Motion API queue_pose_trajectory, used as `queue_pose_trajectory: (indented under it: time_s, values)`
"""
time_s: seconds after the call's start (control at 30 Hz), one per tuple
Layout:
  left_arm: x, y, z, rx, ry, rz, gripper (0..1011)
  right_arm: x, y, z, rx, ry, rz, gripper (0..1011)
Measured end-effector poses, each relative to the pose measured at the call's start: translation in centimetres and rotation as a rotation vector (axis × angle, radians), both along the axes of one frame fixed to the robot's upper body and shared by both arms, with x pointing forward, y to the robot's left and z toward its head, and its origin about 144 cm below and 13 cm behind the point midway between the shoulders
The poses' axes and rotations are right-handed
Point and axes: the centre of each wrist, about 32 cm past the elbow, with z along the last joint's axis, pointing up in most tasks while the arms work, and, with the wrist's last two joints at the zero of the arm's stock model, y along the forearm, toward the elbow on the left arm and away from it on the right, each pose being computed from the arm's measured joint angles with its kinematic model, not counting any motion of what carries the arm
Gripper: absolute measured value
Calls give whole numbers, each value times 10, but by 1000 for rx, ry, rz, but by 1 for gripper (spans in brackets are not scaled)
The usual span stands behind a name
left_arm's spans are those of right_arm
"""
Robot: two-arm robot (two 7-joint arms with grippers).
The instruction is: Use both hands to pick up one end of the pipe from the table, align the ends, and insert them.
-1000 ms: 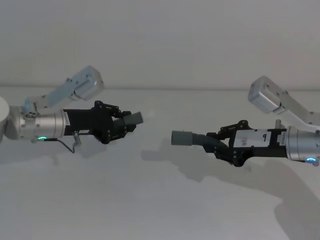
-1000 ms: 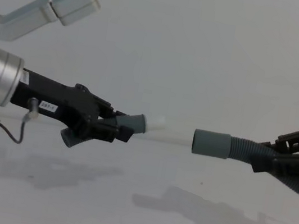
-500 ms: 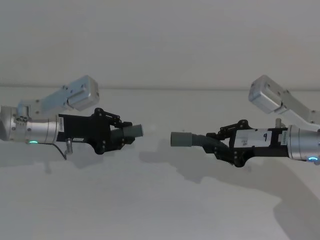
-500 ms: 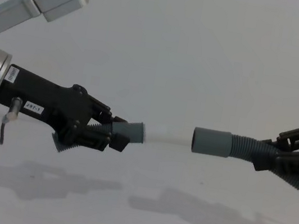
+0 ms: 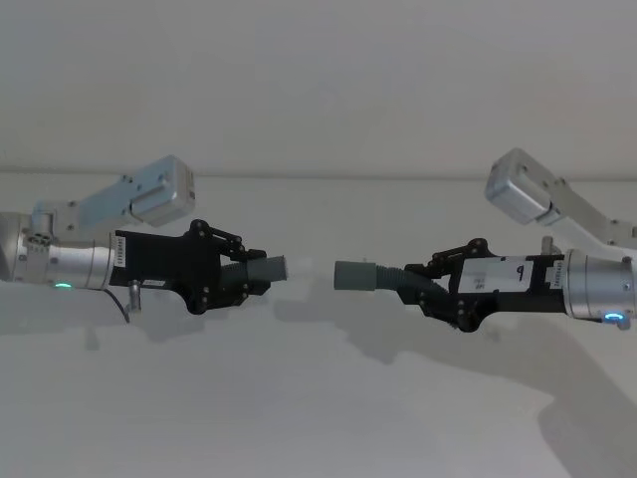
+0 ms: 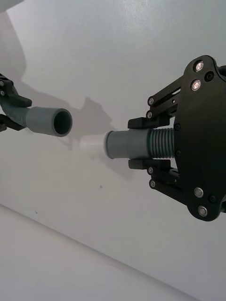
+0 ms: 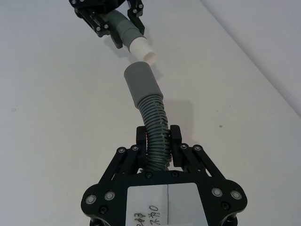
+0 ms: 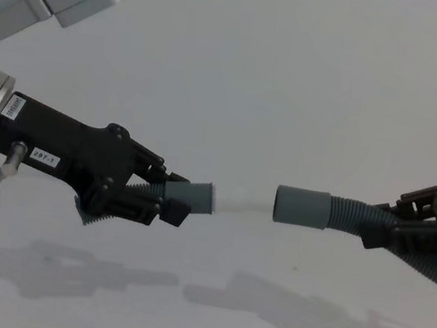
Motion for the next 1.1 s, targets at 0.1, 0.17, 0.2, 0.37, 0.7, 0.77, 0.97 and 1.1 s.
queue_pose_trajectory:
  time_s: [0.1,0.17,0.2,0.37,0.7,0.77,0.97,1.1]
  values:
    - [0,0,0,-2,-1,-4,360,0,2,-1,1,3,-3,283]
    - [0,0,1,-3,-1,-6,360,0,2,-1,1,6,-7,283]
    - [0,0,1,-3,-2,-7,360,0,3,-1,2,7,-7,283]
    - [-1,0,1,-5,-2,-10,360,0,5,-2,3,12,-13,283]
    - [0,0,2,-11,-1,-11,360,1,9,-4,6,20,-19,283]
    - [0,0,2,-11,0,-12,360,2,10,-4,7,21,-20,283]
    - [1,0,2,-13,2,-11,360,3,11,-5,7,23,-22,283]
    - [1,0,2,-13,3,-10,360,4,12,-5,6,24,-22,283]
